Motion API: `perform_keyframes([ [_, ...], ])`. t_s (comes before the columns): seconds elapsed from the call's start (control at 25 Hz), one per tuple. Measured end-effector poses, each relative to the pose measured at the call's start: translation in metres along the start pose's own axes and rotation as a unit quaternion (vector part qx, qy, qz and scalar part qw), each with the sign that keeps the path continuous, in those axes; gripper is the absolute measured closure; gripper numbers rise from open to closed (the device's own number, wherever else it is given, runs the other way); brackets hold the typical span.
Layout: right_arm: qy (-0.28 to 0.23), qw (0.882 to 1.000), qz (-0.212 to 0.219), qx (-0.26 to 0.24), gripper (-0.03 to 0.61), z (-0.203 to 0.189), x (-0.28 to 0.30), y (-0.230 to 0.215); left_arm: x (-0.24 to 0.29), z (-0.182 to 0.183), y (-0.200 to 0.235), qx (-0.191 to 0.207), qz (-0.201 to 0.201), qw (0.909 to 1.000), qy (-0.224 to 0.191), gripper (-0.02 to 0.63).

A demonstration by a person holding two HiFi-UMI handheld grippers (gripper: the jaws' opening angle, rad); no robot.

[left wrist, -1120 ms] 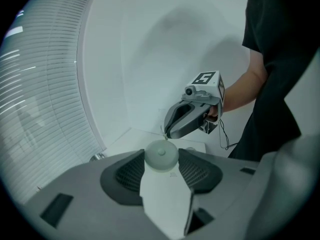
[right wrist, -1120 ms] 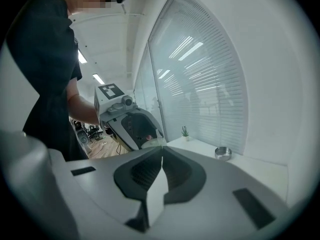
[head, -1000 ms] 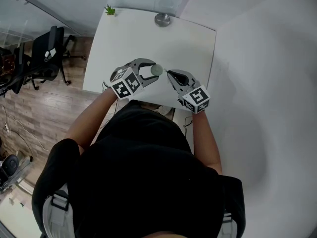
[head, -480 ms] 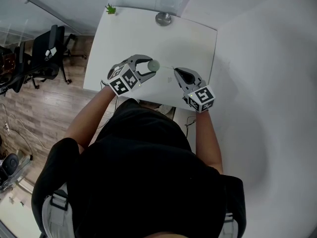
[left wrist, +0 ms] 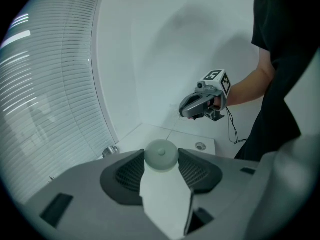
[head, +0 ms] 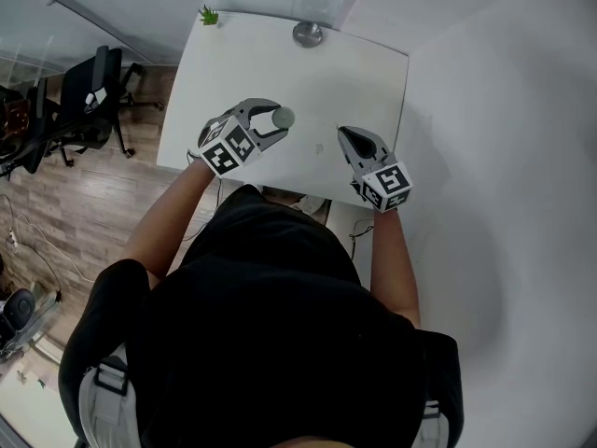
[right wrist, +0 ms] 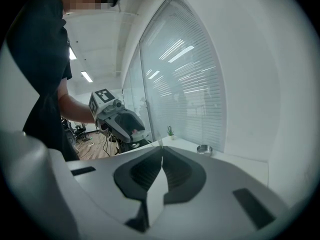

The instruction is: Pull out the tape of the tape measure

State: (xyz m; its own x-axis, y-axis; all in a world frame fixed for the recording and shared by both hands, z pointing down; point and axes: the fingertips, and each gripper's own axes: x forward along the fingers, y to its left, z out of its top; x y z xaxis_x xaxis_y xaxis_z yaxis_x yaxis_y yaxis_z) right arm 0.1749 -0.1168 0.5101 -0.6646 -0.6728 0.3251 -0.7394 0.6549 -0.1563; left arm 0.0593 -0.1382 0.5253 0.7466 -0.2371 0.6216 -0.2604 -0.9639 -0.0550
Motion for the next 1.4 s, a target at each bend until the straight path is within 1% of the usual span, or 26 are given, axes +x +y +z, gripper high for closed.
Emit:
perform_keyframes([
  [0.72,0.000,0.999,-0.040,0.004,0.571,-0.004,-0.018,-0.020,-0.005,-0.009,0.017,-0.014,0.022,0.9997,0.005,0.390],
  [1.04,0.000,0.999,-0.048,0.000,0.571,-0.003,-0.017,-0.024,-0.005,-0.013,0.020,-0.015,0.026,0.9995,0.010,0.390],
  [1.4,0.001,0.998,-0.056,0.006,0.571,-0.005,-0.024,-0.031,-0.010,-0.019,0.028,-0.027,0.039,0.9987,0.016,0.390],
])
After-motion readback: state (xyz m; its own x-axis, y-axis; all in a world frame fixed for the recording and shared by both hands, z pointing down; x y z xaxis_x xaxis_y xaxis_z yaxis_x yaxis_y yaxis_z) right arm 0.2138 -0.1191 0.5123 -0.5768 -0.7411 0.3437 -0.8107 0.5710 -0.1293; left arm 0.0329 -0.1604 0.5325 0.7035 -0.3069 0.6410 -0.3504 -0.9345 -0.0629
